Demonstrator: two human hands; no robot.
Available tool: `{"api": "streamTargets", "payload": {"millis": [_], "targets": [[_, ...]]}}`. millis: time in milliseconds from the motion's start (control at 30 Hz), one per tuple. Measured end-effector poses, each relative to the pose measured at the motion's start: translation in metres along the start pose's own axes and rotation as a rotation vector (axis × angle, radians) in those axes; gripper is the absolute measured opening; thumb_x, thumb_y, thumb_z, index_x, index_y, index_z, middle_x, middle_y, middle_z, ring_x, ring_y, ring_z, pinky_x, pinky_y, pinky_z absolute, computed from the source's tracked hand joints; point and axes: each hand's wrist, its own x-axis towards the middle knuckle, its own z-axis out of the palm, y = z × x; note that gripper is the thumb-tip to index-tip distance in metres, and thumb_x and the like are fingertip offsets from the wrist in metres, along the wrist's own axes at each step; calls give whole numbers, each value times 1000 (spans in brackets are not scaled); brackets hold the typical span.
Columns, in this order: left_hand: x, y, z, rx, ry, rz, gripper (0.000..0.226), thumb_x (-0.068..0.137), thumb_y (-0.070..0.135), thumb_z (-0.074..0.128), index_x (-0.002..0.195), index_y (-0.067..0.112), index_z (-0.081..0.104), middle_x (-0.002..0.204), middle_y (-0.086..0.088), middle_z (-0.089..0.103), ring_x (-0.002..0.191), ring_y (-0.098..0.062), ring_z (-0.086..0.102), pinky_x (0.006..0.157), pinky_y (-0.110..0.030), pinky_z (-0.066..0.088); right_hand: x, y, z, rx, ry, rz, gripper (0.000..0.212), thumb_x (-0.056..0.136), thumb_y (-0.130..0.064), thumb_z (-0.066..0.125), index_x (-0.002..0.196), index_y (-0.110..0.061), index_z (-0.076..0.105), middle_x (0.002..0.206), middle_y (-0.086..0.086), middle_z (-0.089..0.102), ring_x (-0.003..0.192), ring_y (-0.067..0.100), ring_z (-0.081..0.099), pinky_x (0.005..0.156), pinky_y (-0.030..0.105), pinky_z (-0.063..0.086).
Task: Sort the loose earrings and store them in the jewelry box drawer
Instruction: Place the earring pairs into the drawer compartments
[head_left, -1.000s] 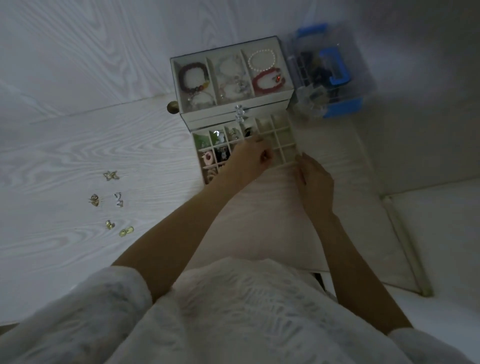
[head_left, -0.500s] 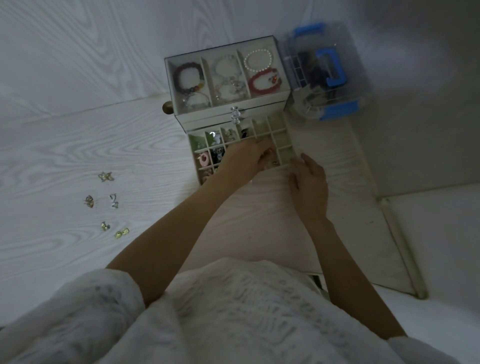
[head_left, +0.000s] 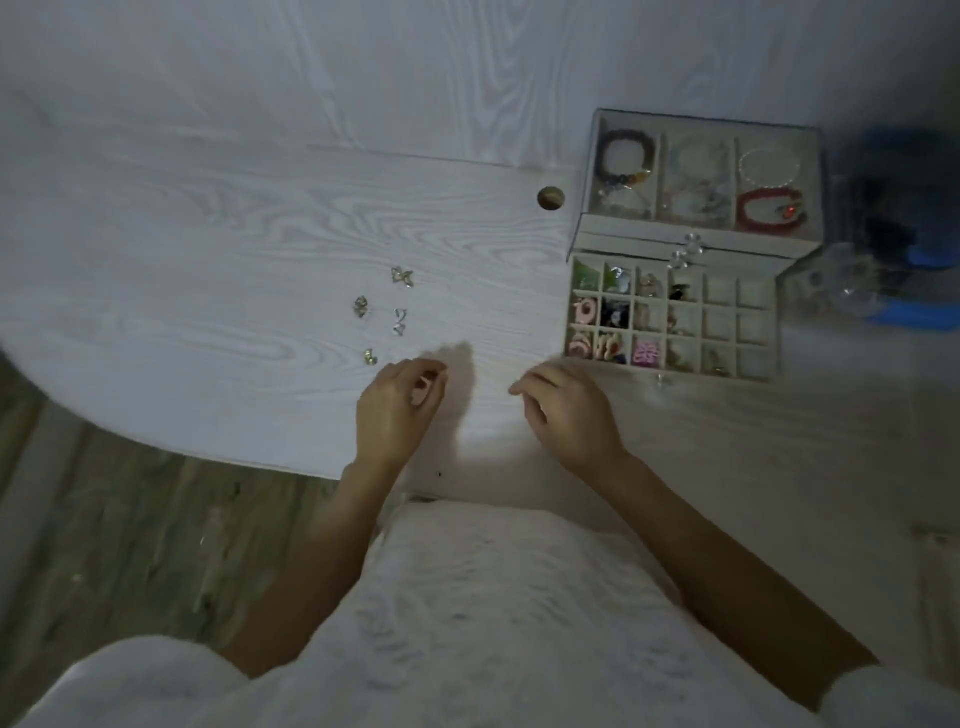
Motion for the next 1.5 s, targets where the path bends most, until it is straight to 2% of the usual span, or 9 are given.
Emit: {"api": "streamTargets", "payload": {"millis": [167,333,467,533,667,833,1000,1233,1500], "targets": [[-8,-36,-7,68,43,-190,27,78,13,68,105,12,65,100,-12,65,88,-32,59,71,-38,50,50,-29,26,37,-191,-81,19,83,0,59,98,-8,68,96,9,67,89,29,60,68,37,54],[0,-38,-7,72,-51,-155,29,79,10,66,108,13,65,104,-13,62,90,-32,57,72,-35,50,100,-47,50,55,-207,-53,28,86,-2,56,113,-8,61,113,11,59,105,28,53,79,41,52],[7,-40,-8,-82,-73,-239,15,82,9,66,96,12,71,96,-8,63,83,-20,58,71,-4,32,136,-55,64,13,-299,-59,37,89,-5,55,126,-11,55,127,10,51,118,28,43,93,36,43],[7,-40,-9,-123,-65,-246,13,81,8,68,93,11,73,90,-6,63,76,-14,57,69,5,30,146,-57,70,-62,-364,-100,36,91,-9,53,127,-14,55,131,9,51,120,30,40,98,34,38],[9,-43,-12,-142,-89,-290,11,80,13,68,90,15,74,90,-6,68,80,-19,63,69,-9,36,152,-58,75,-170,-418,-178,28,91,-4,52,117,-10,62,119,12,57,111,31,45,88,36,43],[20,-43,-15,-60,-173,-304,9,80,13,65,85,16,72,90,-2,72,83,-19,64,66,-17,35,150,-56,73,-125,-398,-149,17,85,4,56,98,-1,65,100,20,59,91,36,54,73,38,46],[27,-43,-14,1,-290,-268,8,81,11,61,88,9,64,90,-7,67,83,-25,61,68,-26,38,134,-55,72,-80,-365,-51,15,87,3,54,98,-4,61,98,16,59,89,31,55,73,37,47],[20,-39,-13,39,-230,-145,5,84,9,56,88,6,57,84,-11,59,72,-27,59,66,-36,47,108,-46,62,-179,-296,-148,8,88,-3,56,94,-3,61,93,15,62,83,32,56,70,37,43],[15,-38,-9,37,-228,-151,3,85,8,56,87,6,55,80,-12,61,73,-27,54,63,-29,36,93,-39,59,-154,-228,-144,7,82,3,61,87,-2,61,82,16,61,75,32,55,65,37,46]]}}
